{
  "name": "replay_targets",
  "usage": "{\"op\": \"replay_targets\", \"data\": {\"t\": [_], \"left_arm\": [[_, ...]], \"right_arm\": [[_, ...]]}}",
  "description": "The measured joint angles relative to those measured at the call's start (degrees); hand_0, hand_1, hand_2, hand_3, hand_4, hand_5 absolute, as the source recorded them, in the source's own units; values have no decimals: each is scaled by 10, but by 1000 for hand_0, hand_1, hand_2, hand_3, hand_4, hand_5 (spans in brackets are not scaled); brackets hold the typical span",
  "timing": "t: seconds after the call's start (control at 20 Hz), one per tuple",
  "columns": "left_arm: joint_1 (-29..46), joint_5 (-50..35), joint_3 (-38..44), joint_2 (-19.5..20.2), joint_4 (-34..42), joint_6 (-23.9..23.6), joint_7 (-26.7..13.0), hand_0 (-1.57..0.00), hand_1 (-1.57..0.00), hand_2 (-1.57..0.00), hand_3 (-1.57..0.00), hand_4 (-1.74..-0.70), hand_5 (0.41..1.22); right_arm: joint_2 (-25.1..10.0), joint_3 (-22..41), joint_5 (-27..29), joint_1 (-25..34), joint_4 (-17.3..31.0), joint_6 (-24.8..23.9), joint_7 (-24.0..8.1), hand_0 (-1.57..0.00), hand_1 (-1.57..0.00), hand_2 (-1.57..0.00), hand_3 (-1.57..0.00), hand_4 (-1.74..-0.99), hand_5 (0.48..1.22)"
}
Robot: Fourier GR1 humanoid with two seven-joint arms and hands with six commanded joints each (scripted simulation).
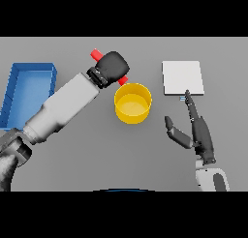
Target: Pick up the red beaker and tilt it to pour out 1 green nut into yellow bowl. Pick up the yellow bowl and place it on the metallic measuring scale.
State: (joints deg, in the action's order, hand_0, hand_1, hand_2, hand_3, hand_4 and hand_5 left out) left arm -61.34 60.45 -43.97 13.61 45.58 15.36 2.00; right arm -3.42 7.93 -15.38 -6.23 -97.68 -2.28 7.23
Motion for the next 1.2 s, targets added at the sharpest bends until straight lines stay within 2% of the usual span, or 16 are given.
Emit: {"op": "replay_targets", "data": {"t": [0.2, 0.25, 0.35, 0.5, 0.65, 0.8, 0.95, 1.0, 1.2], "left_arm": [[-37, 52, -48, 4, -22, 20, 9, -1571, -1571, -1571, -1571, -1723, 1220], [-43, 61, -55, 3, -23, 18, 10, -1571, -1571, -1571, -1571, -1726, 1220], [-49, 78, -70, -7, -37, 16, 6, -1571, -1571, -1571, -1571, -1732, 1220], [-51, 96, -87, -12, -29, 9, 3, -1571, -1571, -1571, -1571, -1736, 1221], [-52, 129, -117, -23, -41, -13, -5, -1571, -1571, -1571, -1571, -1736, 1221], [-67, 155, -145, -23, -37, 6, 7, -1571, -1571, -1571, -1571, -1734, 1221], [-95, 183, -172, -32, -50, 13, 26, -1571, -1571, -1571, -1571, -1733, 1221], [-104, 191, -184, -36, -52, 25, 39, -1571, -1571, -1571, -1571, -1732, 1221], [-127, 217, -211, -58, -76, 39, 50, -1571, -1571, -1571, -1571, -1728, 1221]], "right_arm": [[0, 3, 0, -2, -1, 3, 2, 1, 1, 1, 1, -1063, 697], [11, 10, -1, -7, 4, 3, 8, 1, 1, 1, 1, -1060, 700], [7, 5, -3, 0, 5, -2, -1, 1, 1, 1, 1, -1060, 696], [10, 6, 11, -11, -4, 7, 26, 1, 1, 1, 1, -1058, 700], [18, 7, -1, -1, 10, -6, 10, 1, 1, 1, 1, -1065, 684], [9, 3, -9, -4, 2, -13, 20, 1, 1, 1, 1, -1082, 677], [9, 5, -7, -2, 4, -9, 26, 1, 1, 1, 1, -1063, 673], [10, 2, -8, 8, 8, -12, 10, 1, 1, 1, 1, -1061, 671], [13, 8, -13, -2, 8, -14, 28, 1, 1, 1, 1, -1041, 683]]}}
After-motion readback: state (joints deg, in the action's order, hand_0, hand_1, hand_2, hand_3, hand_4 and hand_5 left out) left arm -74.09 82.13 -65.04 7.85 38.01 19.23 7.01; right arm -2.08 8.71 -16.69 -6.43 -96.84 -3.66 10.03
